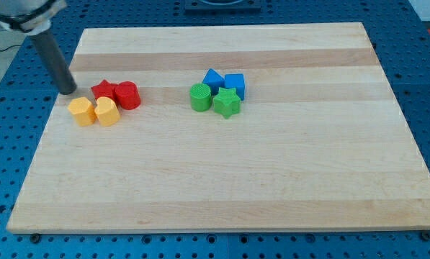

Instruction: Separate the red blocks with the yellow blocks

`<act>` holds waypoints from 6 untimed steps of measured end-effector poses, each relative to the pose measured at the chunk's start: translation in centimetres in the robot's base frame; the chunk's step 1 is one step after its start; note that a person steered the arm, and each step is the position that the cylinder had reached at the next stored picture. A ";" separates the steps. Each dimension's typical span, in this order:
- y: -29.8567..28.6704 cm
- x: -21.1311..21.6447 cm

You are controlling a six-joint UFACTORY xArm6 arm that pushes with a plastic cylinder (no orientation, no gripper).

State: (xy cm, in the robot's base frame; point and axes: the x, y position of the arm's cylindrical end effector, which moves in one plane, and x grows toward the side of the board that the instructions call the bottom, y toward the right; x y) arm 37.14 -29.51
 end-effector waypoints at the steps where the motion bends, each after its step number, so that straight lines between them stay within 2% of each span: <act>1: 1.4 2.4; 2: 7.0 4.5; 3: 13.5 4.1; 4: 14.6 1.5; 6: 13.9 1.0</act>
